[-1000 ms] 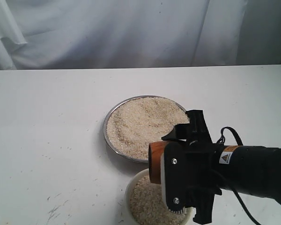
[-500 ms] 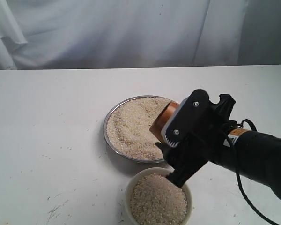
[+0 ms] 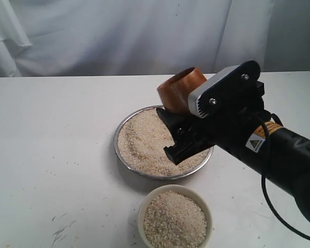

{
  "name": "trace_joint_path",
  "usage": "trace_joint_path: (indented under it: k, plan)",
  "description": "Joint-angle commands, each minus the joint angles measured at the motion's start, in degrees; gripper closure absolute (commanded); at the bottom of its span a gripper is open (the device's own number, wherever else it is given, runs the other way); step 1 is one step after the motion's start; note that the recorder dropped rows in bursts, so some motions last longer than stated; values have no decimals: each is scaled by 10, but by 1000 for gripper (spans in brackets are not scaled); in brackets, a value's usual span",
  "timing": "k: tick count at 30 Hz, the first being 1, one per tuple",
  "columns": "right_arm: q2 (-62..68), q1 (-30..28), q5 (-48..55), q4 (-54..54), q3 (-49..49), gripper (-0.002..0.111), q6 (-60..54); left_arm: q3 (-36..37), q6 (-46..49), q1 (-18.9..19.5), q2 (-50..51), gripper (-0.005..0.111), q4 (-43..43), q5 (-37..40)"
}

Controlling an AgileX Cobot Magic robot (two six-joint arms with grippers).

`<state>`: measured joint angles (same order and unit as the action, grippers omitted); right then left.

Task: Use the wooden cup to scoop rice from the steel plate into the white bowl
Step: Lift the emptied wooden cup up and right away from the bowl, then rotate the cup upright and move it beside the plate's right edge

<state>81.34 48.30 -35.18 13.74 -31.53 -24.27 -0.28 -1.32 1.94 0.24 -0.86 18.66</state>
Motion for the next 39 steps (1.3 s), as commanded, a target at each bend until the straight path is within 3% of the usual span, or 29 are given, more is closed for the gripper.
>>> trace_joint_path:
  k: [1,17,29,39]
  plan:
    - [-5,-24,-68,-8,-4,108,21,3,0,-2,-2,107,1,-4]
    - [26,-191,-118,-81,-4,108,75,3,0,-2,-2,107,1,-4]
    - [127,-311,-210,-336,-3,108,233,3,0,-2,-2,107,1,-4]
    - [209,-379,-235,-396,-3,108,272,3,0,-2,-2,107,1,-4]
